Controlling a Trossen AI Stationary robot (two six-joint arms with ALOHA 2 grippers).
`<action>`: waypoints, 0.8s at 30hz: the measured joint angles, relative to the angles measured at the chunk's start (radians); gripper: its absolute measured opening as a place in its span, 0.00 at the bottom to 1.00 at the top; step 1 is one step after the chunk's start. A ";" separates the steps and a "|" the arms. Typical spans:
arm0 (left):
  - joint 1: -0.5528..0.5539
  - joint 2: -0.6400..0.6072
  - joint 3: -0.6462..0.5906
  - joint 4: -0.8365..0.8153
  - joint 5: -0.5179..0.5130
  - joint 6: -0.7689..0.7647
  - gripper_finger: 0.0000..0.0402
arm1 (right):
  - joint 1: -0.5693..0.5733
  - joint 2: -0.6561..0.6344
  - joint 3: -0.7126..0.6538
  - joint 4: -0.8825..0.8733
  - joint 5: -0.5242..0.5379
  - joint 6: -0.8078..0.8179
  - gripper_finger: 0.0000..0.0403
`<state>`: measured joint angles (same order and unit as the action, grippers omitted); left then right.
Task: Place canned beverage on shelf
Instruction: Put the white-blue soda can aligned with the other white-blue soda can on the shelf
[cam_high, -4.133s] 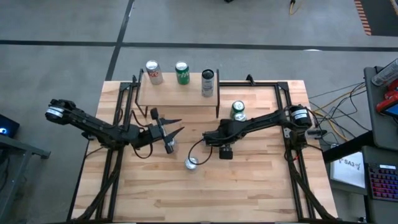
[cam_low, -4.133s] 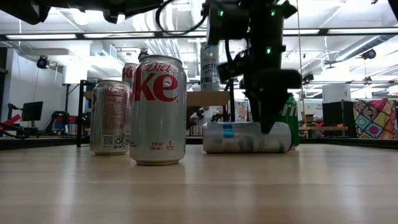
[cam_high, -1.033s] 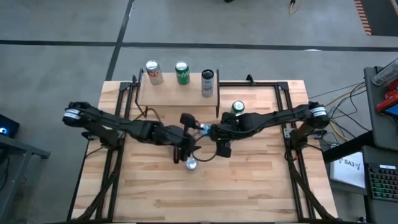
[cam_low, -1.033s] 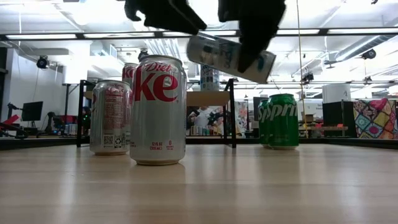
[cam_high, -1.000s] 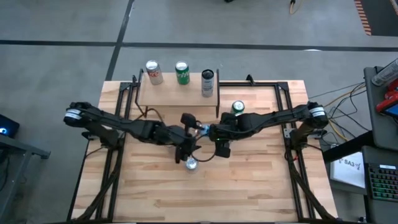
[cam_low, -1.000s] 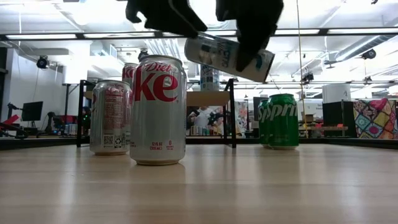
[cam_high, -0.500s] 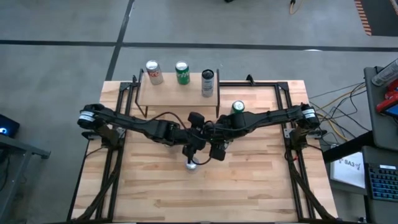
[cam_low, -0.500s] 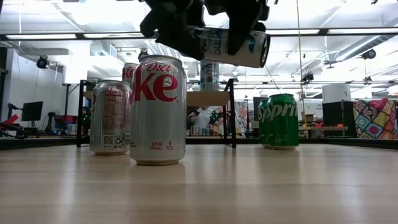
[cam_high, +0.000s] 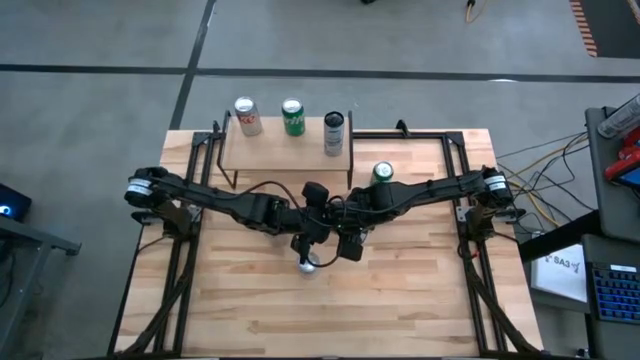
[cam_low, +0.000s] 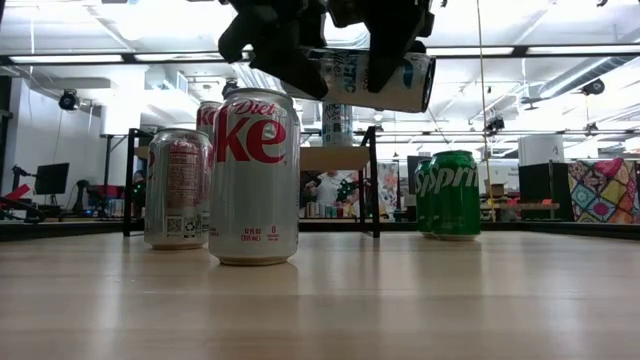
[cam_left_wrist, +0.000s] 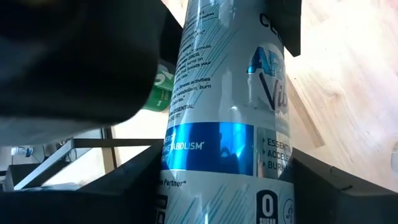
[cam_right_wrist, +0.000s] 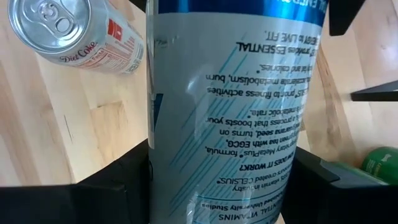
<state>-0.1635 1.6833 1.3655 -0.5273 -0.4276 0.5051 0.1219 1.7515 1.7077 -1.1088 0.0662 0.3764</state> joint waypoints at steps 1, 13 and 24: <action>0.000 0.000 0.000 0.001 0.000 -0.001 0.62 | 0.000 0.000 0.000 0.001 0.000 -0.002 0.59; 0.005 -0.084 -0.100 0.151 0.023 -0.043 0.61 | 0.003 -0.048 0.001 -0.043 0.024 -0.008 0.87; 0.011 -0.367 -0.384 0.445 0.023 -0.126 0.61 | 0.044 -0.243 0.000 0.083 0.200 -0.118 0.82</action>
<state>-0.1520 1.3165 0.9815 -0.0821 -0.4043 0.3795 0.1662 1.5087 1.7075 -1.0259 0.2663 0.2589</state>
